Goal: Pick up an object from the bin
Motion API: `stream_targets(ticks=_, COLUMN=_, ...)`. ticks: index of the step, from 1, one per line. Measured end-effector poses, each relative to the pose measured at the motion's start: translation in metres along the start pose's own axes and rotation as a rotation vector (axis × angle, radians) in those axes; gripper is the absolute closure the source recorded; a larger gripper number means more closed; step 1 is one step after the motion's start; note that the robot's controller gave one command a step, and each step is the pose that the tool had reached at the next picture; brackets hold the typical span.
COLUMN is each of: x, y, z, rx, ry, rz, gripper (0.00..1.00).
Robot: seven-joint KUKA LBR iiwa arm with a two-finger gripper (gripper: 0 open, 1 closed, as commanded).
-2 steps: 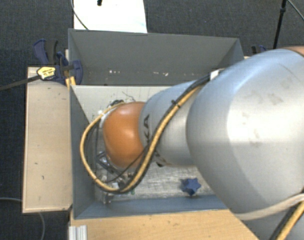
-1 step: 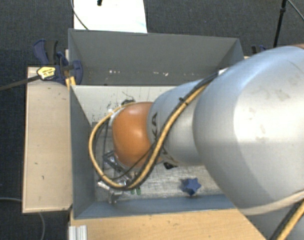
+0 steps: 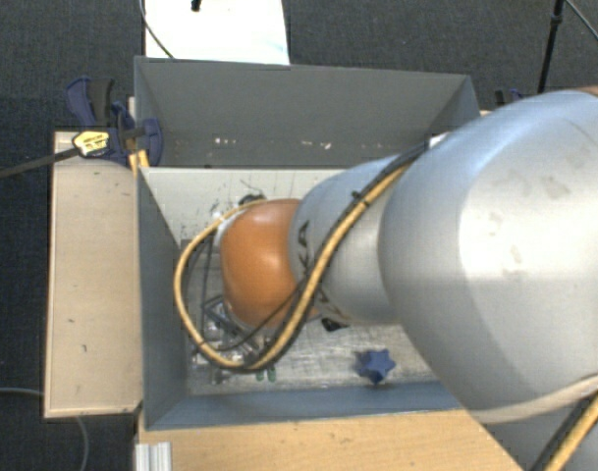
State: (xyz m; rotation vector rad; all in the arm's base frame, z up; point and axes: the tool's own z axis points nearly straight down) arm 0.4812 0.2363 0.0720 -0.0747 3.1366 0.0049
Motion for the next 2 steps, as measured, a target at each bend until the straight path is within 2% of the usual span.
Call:
stream_targets(ticks=1, x=-0.001, y=0.000, z=-0.001, rx=0.001, ry=0.002, rz=0.004, gripper=1.00)
stream_targets(ticks=2, x=-0.003, y=0.002, z=-0.100, rx=-0.002, ry=-0.004, rz=0.003, gripper=1.00)
